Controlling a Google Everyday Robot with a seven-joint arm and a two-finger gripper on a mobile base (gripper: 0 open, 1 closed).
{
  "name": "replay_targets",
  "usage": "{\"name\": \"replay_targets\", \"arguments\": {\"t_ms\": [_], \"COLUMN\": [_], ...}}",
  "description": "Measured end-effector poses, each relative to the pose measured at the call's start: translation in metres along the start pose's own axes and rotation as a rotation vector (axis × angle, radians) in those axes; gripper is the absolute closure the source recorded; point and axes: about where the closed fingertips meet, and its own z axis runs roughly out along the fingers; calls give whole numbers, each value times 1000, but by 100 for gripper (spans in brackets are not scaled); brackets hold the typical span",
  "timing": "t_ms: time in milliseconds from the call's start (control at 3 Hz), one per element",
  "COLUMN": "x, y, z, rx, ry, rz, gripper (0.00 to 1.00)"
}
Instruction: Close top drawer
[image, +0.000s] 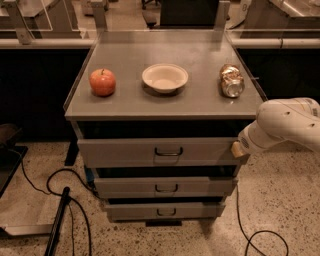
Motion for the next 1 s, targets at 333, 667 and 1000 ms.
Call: {"name": "replay_targets", "arguments": {"t_ms": [333, 667, 1000], "x": [-2, 1, 47], "y": [-4, -4, -1], "z": [-1, -2, -21], "rx": [6, 6, -42], "ry": [-7, -7, 58], "rz": [1, 1, 45], "gripper": [100, 100, 100]}}
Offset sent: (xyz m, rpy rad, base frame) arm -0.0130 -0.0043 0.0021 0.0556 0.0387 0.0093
